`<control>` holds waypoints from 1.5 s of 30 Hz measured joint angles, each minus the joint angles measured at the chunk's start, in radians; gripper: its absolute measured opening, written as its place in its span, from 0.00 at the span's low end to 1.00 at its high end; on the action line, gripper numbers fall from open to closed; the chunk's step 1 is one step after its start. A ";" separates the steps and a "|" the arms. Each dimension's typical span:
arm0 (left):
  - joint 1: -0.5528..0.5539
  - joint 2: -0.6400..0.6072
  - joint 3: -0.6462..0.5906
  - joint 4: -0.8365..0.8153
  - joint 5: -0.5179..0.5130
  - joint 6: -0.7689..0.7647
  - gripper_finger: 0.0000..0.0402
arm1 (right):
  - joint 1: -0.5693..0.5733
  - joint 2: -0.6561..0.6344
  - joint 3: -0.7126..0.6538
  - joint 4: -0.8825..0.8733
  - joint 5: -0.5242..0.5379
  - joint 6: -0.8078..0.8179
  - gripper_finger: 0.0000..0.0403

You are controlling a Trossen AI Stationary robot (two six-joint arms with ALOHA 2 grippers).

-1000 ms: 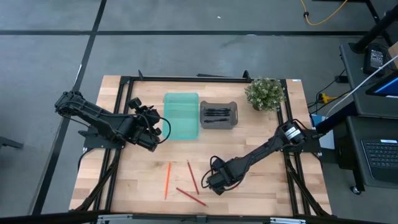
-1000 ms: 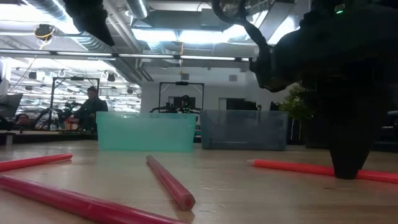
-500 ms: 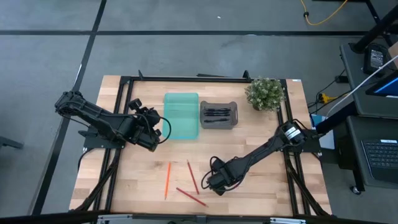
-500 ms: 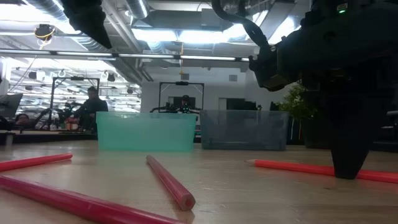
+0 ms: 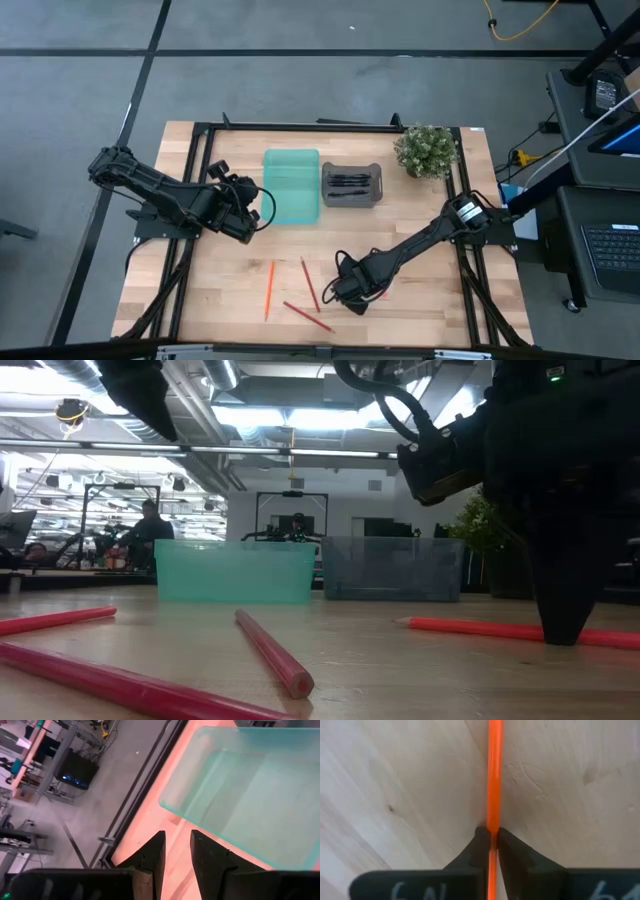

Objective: Sort pens & pencils
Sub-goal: Put the orange pencil into the green bin

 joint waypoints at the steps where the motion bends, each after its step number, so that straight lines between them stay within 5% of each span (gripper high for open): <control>1: 0.000 0.000 0.000 0.000 0.008 0.000 0.21 | -0.002 0.000 0.000 0.000 0.002 -0.005 0.08; 21: 0.000 0.000 0.000 0.000 0.021 -0.020 0.21 | -0.039 -0.055 -0.019 -0.042 0.161 -0.109 0.05; 45: 0.012 -0.010 -0.003 -0.174 -0.021 -0.069 0.21 | -0.088 -0.053 0.095 -0.026 0.150 -0.202 0.06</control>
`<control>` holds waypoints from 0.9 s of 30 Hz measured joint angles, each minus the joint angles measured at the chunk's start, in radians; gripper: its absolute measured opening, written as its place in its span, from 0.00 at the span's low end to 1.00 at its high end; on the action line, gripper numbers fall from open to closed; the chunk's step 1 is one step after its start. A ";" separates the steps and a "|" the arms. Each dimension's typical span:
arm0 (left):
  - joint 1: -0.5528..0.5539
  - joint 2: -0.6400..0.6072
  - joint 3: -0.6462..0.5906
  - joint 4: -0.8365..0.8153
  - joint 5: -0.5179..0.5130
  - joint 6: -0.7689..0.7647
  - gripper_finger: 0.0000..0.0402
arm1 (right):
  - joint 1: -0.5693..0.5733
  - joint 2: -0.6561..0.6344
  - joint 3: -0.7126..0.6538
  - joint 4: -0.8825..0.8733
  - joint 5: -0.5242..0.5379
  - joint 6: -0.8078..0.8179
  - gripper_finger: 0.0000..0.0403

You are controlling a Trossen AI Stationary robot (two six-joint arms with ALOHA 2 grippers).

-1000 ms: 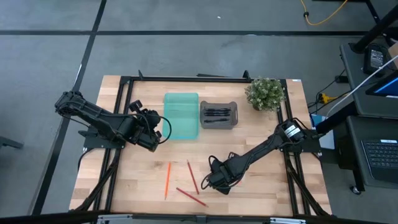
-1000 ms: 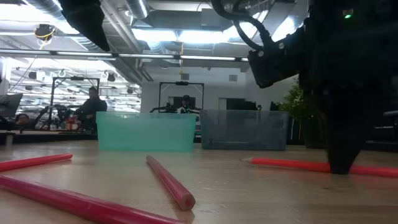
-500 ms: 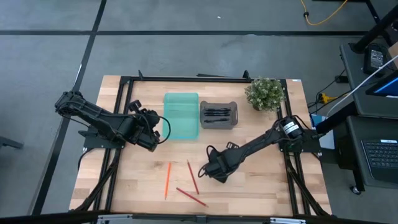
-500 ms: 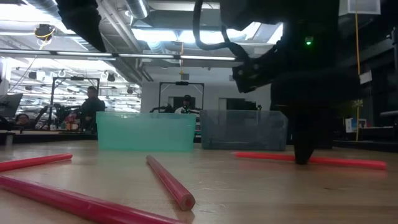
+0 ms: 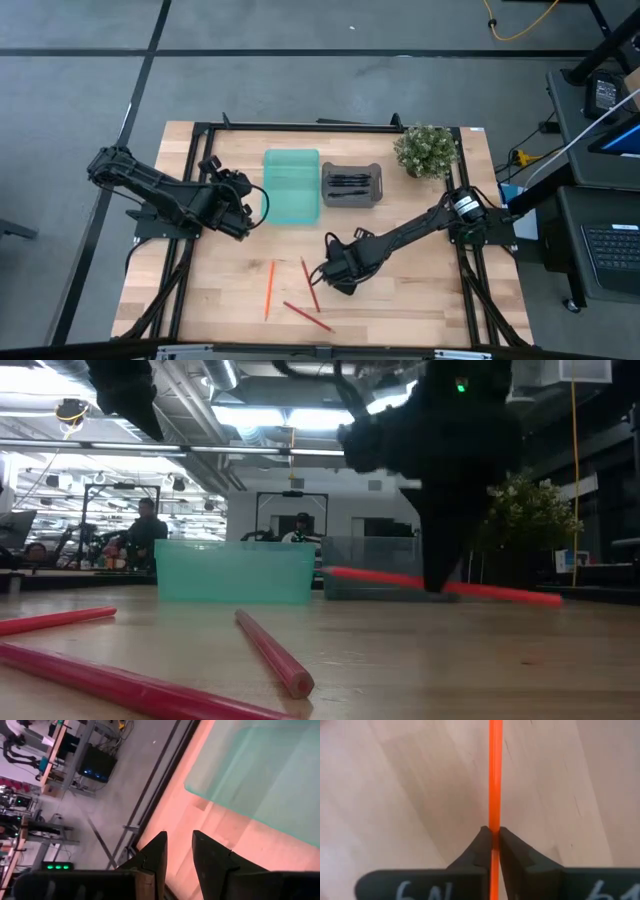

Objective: Sort pens & pencils
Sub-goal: Put the orange pencil into the green bin

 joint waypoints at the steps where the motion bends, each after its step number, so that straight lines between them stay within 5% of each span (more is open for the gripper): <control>1: 0.005 0.000 0.000 0.001 -0.004 0.007 0.21 | 0.000 -0.001 0.010 -0.001 0.000 -0.008 0.06; 27: 0.324 -0.027 -0.002 0.002 -0.070 0.242 0.21 | -0.193 -0.004 0.258 -0.083 0.047 -0.307 0.05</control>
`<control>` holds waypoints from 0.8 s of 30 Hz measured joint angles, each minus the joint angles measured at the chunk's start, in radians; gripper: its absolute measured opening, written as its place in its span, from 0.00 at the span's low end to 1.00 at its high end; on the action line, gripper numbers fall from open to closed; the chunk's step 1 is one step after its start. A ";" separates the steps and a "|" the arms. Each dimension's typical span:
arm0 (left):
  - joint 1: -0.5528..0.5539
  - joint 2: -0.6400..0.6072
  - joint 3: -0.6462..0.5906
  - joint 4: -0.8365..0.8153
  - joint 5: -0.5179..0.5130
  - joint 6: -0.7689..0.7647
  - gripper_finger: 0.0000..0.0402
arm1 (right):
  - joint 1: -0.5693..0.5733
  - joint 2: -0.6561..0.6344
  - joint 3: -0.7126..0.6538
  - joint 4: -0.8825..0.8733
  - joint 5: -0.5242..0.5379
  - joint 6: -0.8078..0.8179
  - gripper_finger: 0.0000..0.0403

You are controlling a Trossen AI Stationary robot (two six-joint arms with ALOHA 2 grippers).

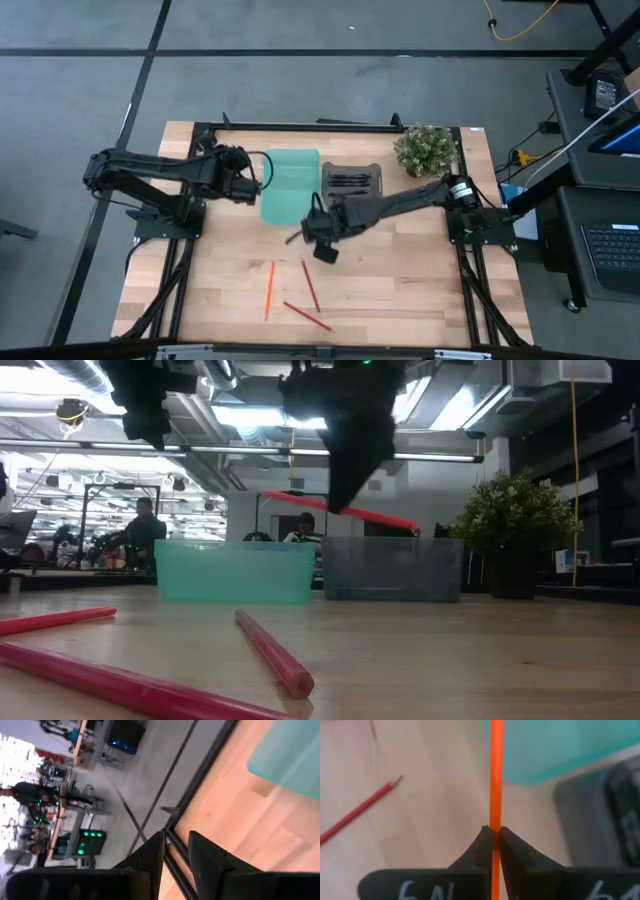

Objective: Sort pens & pencils
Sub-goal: Put the orange pencil into the green bin

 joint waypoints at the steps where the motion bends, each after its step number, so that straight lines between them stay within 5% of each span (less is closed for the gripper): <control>1: 0.012 -0.008 0.000 -0.003 -0.009 0.007 0.21 | -0.015 0.000 0.011 0.000 0.000 -0.018 0.05; 13: 0.126 -0.142 0.000 -0.002 -0.037 0.024 0.21 | -0.194 0.048 0.207 0.009 -0.012 -0.224 0.05; 24: 0.155 -0.182 0.001 -0.002 -0.037 0.041 0.21 | -0.294 0.305 0.546 -0.059 -0.066 -0.380 0.06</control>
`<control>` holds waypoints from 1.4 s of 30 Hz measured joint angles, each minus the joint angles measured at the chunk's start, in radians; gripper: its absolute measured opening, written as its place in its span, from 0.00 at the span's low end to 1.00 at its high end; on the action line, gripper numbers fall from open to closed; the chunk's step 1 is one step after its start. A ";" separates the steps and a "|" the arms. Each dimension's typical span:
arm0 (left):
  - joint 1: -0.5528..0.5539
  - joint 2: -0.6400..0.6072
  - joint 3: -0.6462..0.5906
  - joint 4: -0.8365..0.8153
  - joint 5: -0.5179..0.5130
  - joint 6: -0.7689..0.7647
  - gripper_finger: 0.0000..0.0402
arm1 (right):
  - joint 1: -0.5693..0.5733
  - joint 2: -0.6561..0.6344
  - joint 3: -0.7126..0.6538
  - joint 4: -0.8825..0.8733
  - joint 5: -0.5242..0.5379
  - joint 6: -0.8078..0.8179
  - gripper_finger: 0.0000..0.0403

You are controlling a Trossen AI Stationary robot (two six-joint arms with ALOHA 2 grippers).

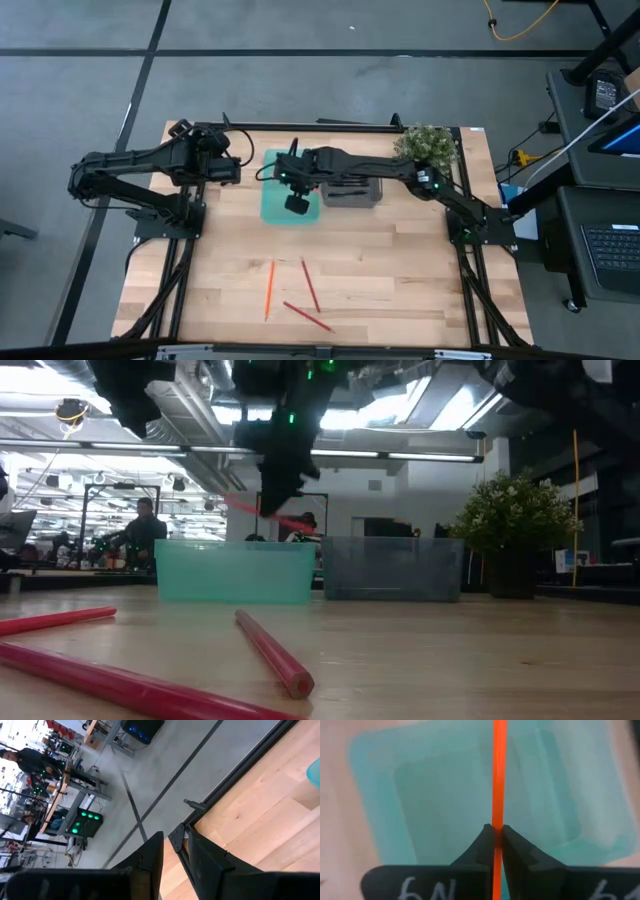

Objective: Sort pens & pencils
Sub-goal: Put the orange pencil into the green bin

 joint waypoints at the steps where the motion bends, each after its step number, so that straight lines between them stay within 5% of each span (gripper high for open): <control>1: 0.000 0.000 0.000 0.000 -0.001 0.000 0.21 | -0.007 0.005 -0.010 0.004 -0.010 -0.003 0.06; 23: 0.000 0.001 0.000 0.020 -0.052 0.000 0.21 | -0.038 0.025 0.013 0.124 -0.048 -0.053 0.06; 42: 0.000 0.001 0.000 0.020 -0.051 -0.002 0.21 | -0.039 0.056 0.014 0.189 -0.057 0.057 0.06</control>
